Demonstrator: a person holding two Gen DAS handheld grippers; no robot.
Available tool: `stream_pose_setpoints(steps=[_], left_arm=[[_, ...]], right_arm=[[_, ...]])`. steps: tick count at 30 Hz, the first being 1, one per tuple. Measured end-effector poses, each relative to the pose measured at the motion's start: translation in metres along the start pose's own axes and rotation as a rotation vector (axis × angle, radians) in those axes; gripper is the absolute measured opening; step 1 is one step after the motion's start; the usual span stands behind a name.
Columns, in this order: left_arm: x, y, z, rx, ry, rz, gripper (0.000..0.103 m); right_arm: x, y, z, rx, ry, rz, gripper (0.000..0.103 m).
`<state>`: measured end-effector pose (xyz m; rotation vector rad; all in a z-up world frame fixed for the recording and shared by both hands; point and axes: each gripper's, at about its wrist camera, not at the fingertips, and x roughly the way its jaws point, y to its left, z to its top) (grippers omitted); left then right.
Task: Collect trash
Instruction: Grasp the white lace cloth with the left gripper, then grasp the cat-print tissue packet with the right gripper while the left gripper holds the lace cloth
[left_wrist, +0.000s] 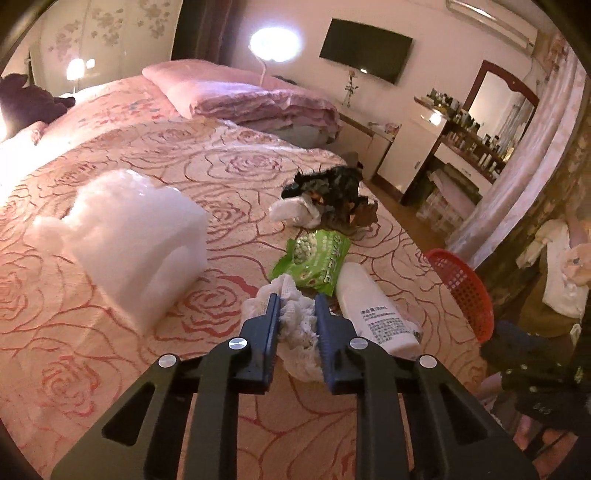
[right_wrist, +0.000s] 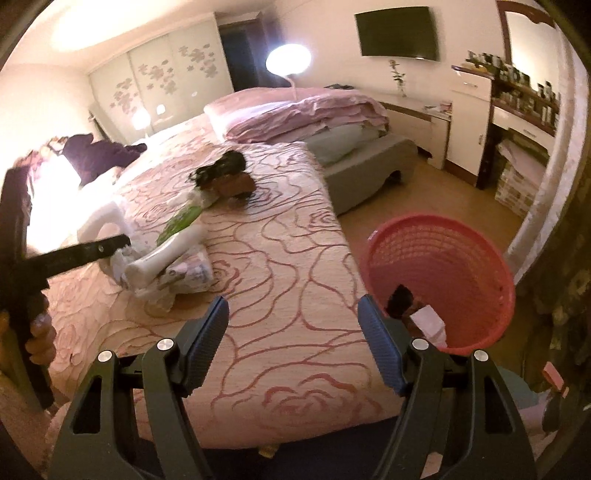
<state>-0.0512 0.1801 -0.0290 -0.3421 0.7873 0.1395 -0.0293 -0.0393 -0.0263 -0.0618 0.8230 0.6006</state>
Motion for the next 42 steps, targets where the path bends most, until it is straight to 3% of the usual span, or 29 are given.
stream_pose_setpoints(steps=[9, 17, 31, 42], left_arm=[[-0.037, 0.018, 0.007, -0.038, -0.093, 0.005, 0.018], [-0.035, 0.029, 0.007, -0.064, -0.090, -0.004, 0.018], [-0.038, 0.040, 0.008, -0.089, -0.095, -0.009, 0.018], [-0.045, 0.042, 0.010, -0.092, -0.112, -0.008, 0.018]], right_arm=[[0.017, 0.031, 0.019, -0.098, 0.002, 0.037, 0.070], [0.052, 0.061, 0.035, -0.183, 0.037, 0.033, 0.070], [0.057, 0.103, 0.025, -0.256, 0.121, 0.244, 0.070], [0.057, 0.130, 0.018, -0.334, 0.172, 0.340, 0.070]])
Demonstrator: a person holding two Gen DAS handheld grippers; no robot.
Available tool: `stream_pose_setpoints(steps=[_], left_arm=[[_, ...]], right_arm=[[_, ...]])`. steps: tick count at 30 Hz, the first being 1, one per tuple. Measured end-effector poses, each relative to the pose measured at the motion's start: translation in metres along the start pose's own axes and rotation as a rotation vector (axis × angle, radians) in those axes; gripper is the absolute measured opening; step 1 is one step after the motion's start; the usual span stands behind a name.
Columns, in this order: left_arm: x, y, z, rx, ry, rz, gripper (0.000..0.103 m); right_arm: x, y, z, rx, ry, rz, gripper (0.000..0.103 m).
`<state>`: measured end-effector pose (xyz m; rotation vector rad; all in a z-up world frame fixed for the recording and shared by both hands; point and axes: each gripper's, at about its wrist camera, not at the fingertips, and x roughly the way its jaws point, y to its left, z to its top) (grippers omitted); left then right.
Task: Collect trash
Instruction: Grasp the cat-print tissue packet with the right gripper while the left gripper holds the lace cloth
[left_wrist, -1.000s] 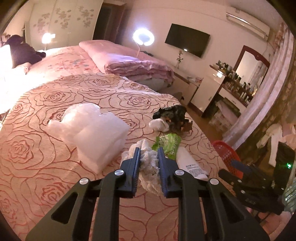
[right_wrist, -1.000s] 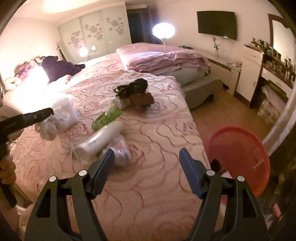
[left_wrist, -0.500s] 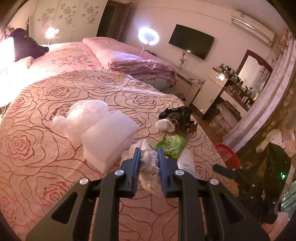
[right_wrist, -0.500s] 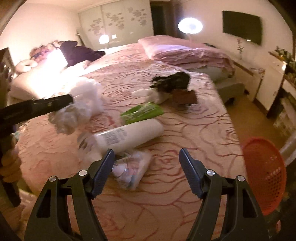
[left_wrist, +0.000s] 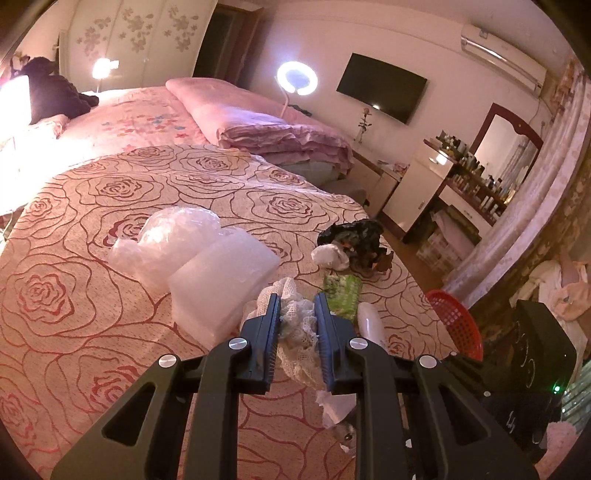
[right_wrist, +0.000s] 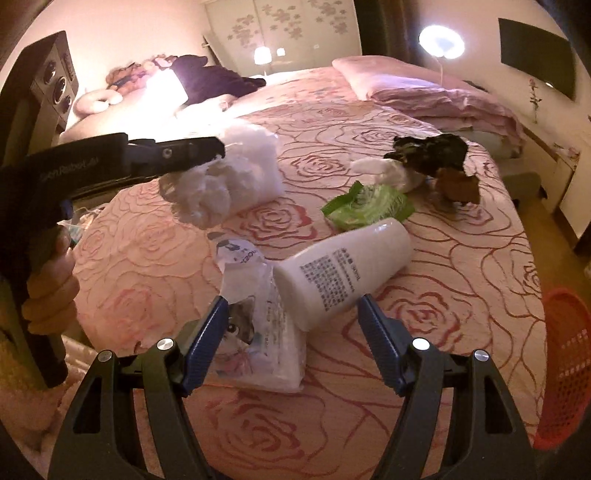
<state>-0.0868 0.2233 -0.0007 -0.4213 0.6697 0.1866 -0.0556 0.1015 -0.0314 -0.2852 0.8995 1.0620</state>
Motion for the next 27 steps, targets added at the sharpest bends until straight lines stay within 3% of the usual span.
stream_pose_setpoints(steps=[13, 19, 27], left_arm=[[-0.004, 0.005, 0.003, 0.000, -0.017, 0.015, 0.018], [-0.006, 0.006, 0.004, 0.000, -0.021, 0.016, 0.018], [-0.006, 0.006, 0.004, 0.001, -0.019, 0.015, 0.018]], right_arm=[[-0.001, 0.011, -0.010, 0.022, 0.038, 0.032, 0.070], [0.008, 0.022, -0.014, -0.010, 0.047, -0.005, 0.070], [0.012, 0.015, -0.013, 0.045, 0.052, 0.007, 0.063]])
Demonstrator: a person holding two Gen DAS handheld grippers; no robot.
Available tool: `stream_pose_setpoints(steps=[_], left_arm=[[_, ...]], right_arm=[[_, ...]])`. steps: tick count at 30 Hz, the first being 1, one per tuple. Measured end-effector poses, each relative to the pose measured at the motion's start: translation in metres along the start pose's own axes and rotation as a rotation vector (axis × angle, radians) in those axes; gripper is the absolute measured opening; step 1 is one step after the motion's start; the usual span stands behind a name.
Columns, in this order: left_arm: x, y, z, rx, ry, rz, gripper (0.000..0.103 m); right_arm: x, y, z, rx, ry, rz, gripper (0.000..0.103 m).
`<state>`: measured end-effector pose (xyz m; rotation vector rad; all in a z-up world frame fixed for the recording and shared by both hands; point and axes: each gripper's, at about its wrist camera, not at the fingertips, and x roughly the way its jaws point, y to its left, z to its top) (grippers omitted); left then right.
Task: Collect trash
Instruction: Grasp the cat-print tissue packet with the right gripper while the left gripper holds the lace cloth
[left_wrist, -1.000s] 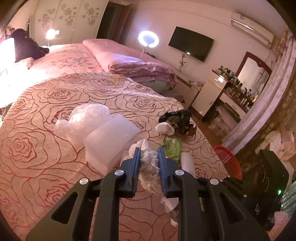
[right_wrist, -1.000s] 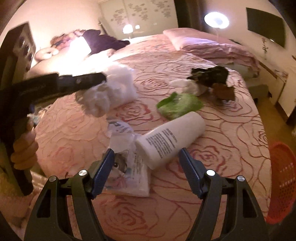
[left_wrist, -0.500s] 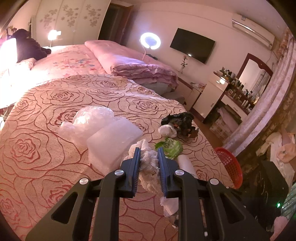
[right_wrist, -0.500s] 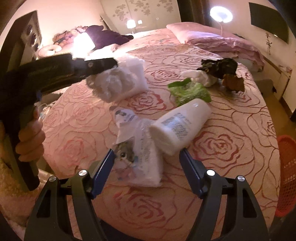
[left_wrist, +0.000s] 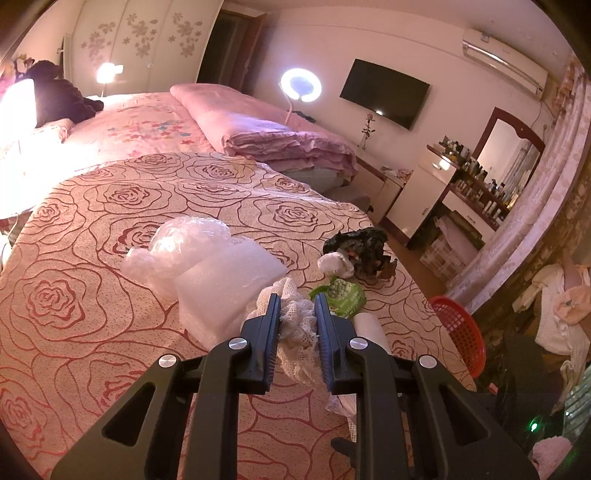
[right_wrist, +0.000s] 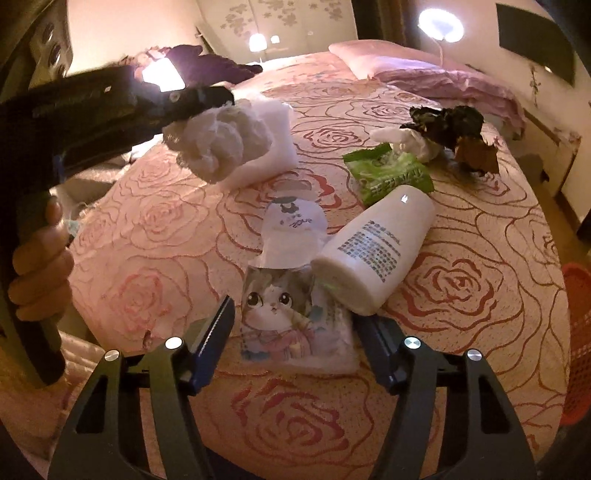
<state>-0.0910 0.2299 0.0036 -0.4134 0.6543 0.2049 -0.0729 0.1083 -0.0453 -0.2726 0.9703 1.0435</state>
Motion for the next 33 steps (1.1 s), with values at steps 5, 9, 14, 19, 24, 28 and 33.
stream_pose_setpoints(steps=[5, 9, 14, 19, 24, 28, 33], left_arm=[[-0.001, -0.001, 0.000, 0.001, -0.003, 0.001, 0.018], [-0.003, 0.000, 0.002, 0.001, -0.007, 0.002, 0.018], [-0.010, -0.002, 0.006, 0.003, -0.020, 0.004, 0.018], [-0.011, -0.004, 0.006, 0.004, -0.027, 0.008, 0.018], [-0.011, -0.005, 0.006, 0.013, -0.029, 0.001, 0.018], [-0.013, -0.008, 0.006, 0.021, -0.037, -0.005, 0.018], [-0.013, -0.013, 0.005, 0.031, -0.042, -0.016, 0.018]], right_arm=[[-0.003, 0.000, -0.001, 0.001, -0.008, 0.011, 0.049], [-0.004, 0.010, -0.004, -0.029, -0.010, 0.021, 0.045], [-0.009, 0.022, -0.007, -0.059, -0.018, 0.048, 0.044], [-0.023, 0.024, -0.005, -0.056, -0.066, 0.050, 0.043], [-0.036, 0.015, -0.002, -0.032, -0.108, 0.004, 0.042], [-0.046, 0.006, 0.000, -0.008, -0.142, -0.042, 0.041], [-0.057, -0.004, 0.003, 0.015, -0.179, -0.073, 0.040]])
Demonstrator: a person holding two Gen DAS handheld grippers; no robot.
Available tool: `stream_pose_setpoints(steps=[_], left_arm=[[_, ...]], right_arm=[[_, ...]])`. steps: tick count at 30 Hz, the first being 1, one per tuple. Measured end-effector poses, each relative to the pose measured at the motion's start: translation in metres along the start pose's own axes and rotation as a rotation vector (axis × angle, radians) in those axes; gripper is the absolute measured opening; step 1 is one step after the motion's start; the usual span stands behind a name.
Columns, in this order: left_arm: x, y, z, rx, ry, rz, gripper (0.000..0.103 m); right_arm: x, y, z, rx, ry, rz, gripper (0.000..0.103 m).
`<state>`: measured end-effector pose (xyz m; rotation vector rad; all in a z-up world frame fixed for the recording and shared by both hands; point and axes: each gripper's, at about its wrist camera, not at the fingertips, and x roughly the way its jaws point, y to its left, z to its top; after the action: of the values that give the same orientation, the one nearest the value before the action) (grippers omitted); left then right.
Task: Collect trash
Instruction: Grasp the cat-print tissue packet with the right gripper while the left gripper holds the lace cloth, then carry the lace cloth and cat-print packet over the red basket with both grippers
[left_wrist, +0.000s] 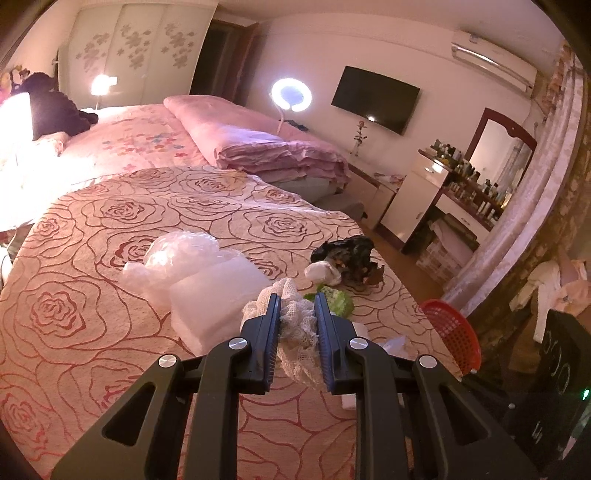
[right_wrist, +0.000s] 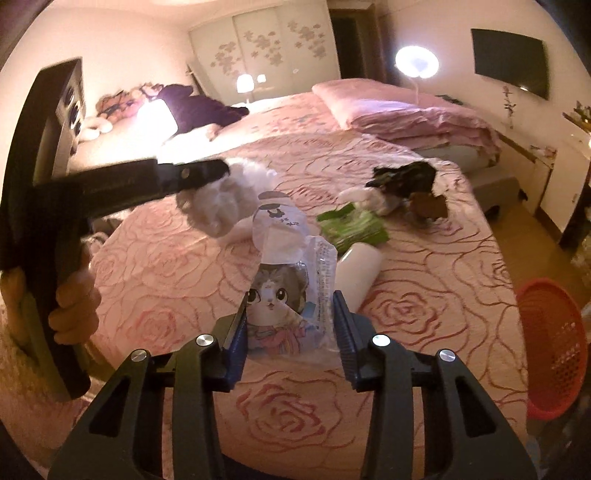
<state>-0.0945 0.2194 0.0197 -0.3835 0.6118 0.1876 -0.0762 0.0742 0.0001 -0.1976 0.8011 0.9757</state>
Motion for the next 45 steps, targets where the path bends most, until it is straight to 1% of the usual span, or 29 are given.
stream_pose_setpoints(steps=[9, 15, 19, 25, 30, 40, 45], left_arm=[[0.002, -0.014, -0.005, 0.028, -0.006, -0.029, 0.018], [0.005, -0.026, -0.008, 0.049, -0.002, -0.054, 0.018], [0.008, -0.038, -0.010, 0.068, 0.007, -0.070, 0.018], [0.018, -0.061, -0.012, 0.108, 0.026, -0.087, 0.018], [0.026, -0.083, -0.013, 0.159, 0.039, -0.104, 0.018], [0.044, -0.131, -0.011, 0.250, 0.062, -0.159, 0.018], [0.054, -0.152, -0.007, 0.268, 0.079, -0.194, 0.018]], right_arm=[[-0.015, -0.021, 0.006, 0.041, -0.057, -0.070, 0.040], [-0.025, -0.043, 0.005, 0.083, -0.088, -0.137, 0.040], [-0.032, -0.061, 0.004, 0.116, -0.105, -0.167, 0.040], [-0.044, -0.085, 0.000, 0.168, -0.130, -0.206, 0.040], [-0.054, -0.101, -0.003, 0.201, -0.150, -0.238, 0.040], [-0.078, -0.134, -0.014, 0.254, -0.185, -0.309, 0.040], [-0.088, -0.150, -0.023, 0.282, -0.191, -0.343, 0.040]])
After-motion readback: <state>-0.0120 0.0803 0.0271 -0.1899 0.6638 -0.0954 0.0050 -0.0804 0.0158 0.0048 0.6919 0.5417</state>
